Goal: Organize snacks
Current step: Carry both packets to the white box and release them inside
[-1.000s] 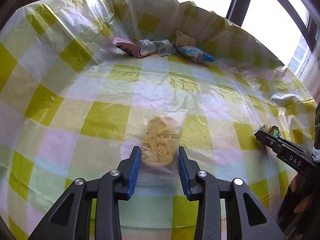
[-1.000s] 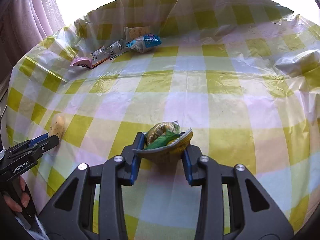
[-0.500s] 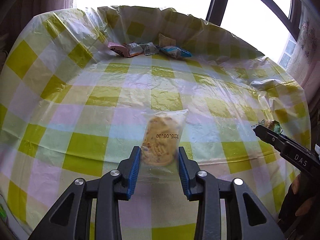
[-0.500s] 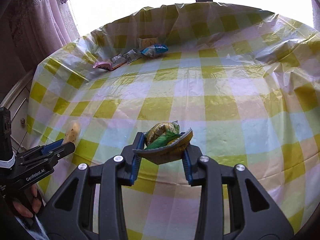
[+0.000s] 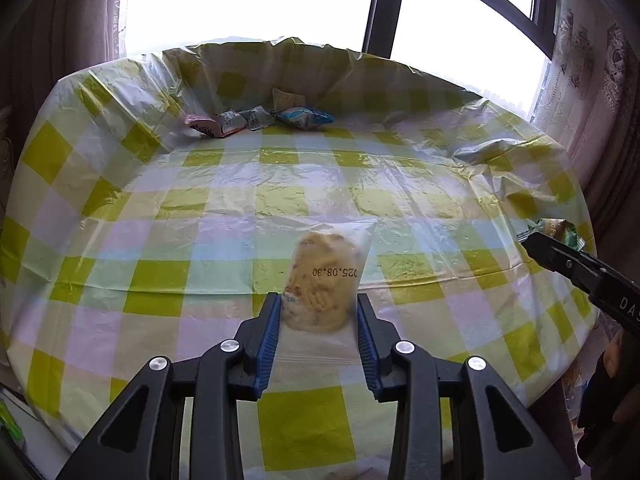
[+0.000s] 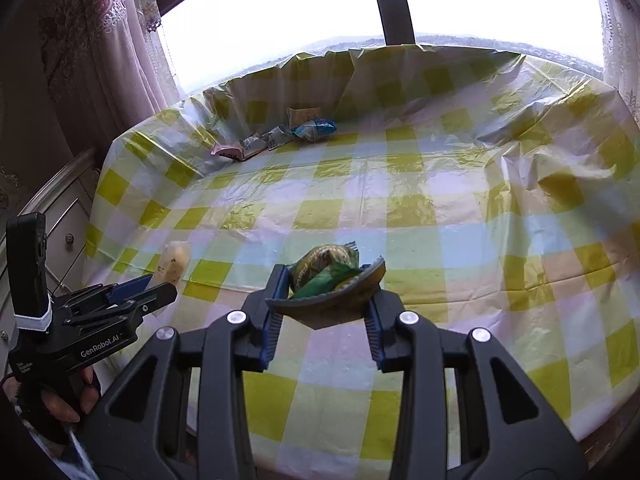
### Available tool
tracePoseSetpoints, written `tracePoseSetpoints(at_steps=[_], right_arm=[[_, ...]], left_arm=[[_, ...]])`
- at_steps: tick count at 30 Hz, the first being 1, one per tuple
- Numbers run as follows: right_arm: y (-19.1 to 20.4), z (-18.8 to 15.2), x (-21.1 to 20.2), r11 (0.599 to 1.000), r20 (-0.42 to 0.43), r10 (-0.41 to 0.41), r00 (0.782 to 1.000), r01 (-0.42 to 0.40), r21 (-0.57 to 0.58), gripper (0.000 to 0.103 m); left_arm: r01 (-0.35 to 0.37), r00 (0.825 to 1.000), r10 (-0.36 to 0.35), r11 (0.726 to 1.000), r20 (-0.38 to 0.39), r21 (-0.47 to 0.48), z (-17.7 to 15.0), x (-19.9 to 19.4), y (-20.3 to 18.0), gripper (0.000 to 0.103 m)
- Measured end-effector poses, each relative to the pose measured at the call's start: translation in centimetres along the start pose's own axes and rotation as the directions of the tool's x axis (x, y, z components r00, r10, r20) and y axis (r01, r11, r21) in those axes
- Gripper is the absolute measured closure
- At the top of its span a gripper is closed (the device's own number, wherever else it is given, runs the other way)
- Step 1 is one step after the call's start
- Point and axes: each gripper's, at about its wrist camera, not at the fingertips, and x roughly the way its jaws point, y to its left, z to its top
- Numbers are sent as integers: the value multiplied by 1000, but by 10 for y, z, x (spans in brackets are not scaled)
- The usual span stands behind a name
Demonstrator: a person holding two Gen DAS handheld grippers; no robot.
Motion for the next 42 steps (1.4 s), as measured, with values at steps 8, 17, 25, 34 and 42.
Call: tracePoseSetpoints(at_steps=[8,17,25,34,42], right_arm=[[-15,-5,-64,1000,85,-9,996,9,-10,63],[-59,-32,-123,997,130,-80,988,78,20,63],[-106,-56,-161,983,144,-163,976,147,112,63],[-148,-81,-190,955,143,-253,957,224,193,63],[-180,-98,-204,929,128,-302,945,262,261,63]], left_arm=[[37,999,-40,994,31,102,0,-24,-44,66],[94,994,-103,961,22,259,-8,-37,-111,66],[148,988,-152,909,-22,390,-21,-38,-171,66],[207,977,-196,816,-77,540,-41,-38,-237,66],[250,966,-230,716,-117,652,-60,-43,-289,66]])
